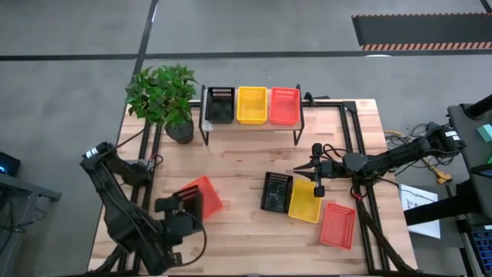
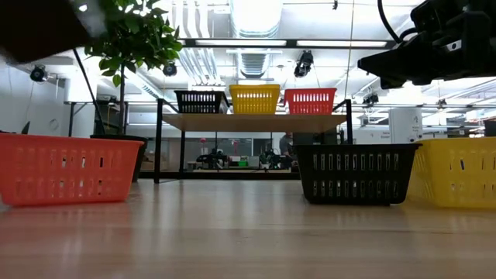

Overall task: Stack baskets on shelf by color
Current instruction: Stack the left black bin on top of the other black bin on the shelf

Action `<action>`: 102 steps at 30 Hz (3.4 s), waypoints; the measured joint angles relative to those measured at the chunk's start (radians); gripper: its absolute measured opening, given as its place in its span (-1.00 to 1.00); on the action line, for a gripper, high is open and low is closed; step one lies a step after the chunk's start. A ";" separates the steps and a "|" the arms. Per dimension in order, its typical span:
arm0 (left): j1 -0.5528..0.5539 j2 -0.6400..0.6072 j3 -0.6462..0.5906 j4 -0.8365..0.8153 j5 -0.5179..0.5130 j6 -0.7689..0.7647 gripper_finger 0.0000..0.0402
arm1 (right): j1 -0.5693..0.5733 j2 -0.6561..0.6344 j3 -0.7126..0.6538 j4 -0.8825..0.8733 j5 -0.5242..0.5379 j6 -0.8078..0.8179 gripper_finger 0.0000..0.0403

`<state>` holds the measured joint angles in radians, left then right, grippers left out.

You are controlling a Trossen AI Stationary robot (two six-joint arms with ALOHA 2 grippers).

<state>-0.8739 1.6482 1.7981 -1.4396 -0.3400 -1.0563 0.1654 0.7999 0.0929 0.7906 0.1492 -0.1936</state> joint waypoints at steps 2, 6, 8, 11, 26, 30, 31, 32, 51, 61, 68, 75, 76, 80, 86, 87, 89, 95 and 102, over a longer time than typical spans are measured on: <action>0.026 0.000 0.028 0.000 -0.081 0.071 -0.99 | 0.000 0.000 0.000 0.000 0.000 0.000 -0.84; 0.116 0.000 0.080 0.001 -0.123 0.239 -0.99 | 0.000 0.000 0.000 0.000 0.000 -0.006 -0.84; 0.174 0.000 0.096 0.000 -0.123 0.345 -0.99 | 0.000 0.000 0.000 0.000 0.000 -0.007 -0.84; 0.282 0.000 0.118 0.001 -0.123 0.537 -1.00 | 0.000 0.000 0.000 0.000 0.000 -0.008 -0.84; 0.887 -0.001 0.180 -0.017 -0.104 1.201 -1.00 | 0.000 0.000 0.000 -0.022 0.001 -0.015 -0.84; 1.010 0.002 0.180 -0.016 -0.051 1.260 -1.00 | 0.000 0.000 0.000 -0.033 0.008 -0.009 -0.84; 1.037 0.004 0.180 -0.016 -0.035 1.273 -1.00 | 0.000 0.000 0.000 -0.032 0.008 -0.009 -0.84; 1.059 0.007 0.180 -0.015 -0.021 1.285 -1.00 | 0.000 0.000 0.000 -0.032 0.008 -0.009 -0.84; 1.162 0.129 0.178 -0.005 0.021 1.387 -1.00 | 0.000 0.000 0.000 -0.032 0.008 -0.009 -0.84; 1.162 0.139 0.179 -0.009 0.010 1.383 -1.00 | 0.000 0.000 0.000 -0.033 0.008 -0.013 -0.84; 1.163 0.139 0.179 -0.009 0.010 1.378 -0.96 | 0.000 0.000 0.000 -0.033 0.008 -0.021 -0.84; 1.163 0.139 0.179 -0.009 0.010 1.378 -0.95 | 0.000 0.000 0.000 -0.033 0.008 -0.026 -0.84; 1.163 0.139 0.179 -0.009 0.010 1.378 -0.95 | 0.000 0.000 0.000 -0.033 0.009 -0.026 -0.84; 1.165 0.140 0.179 -0.009 0.010 1.376 -0.95 | 0.000 0.000 0.000 -0.033 0.009 -0.025 -0.84; 1.169 0.145 0.179 -0.008 0.010 1.368 -0.94 | 0.000 0.000 0.000 -0.033 0.008 -0.024 -0.84; 1.169 0.145 0.179 -0.008 0.010 1.365 -0.94 | 0.000 0.000 0.000 -0.033 0.009 -0.024 -0.84; 1.170 0.145 0.179 -0.008 0.010 1.355 -0.94 | 0.000 0.000 0.000 -0.033 0.008 -0.024 -0.84; 1.173 0.145 0.179 -0.009 0.012 1.351 -0.94 | 0.000 0.000 0.000 -0.034 0.008 -0.023 -0.84; 1.174 0.145 0.179 -0.008 0.014 1.349 -0.70 | 0.000 0.000 0.000 -0.048 0.008 -0.023 -0.84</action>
<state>0.3004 1.7927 1.9770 -1.4475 -0.3263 0.2928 0.1651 0.8001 0.0929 0.7428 0.1577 -0.2169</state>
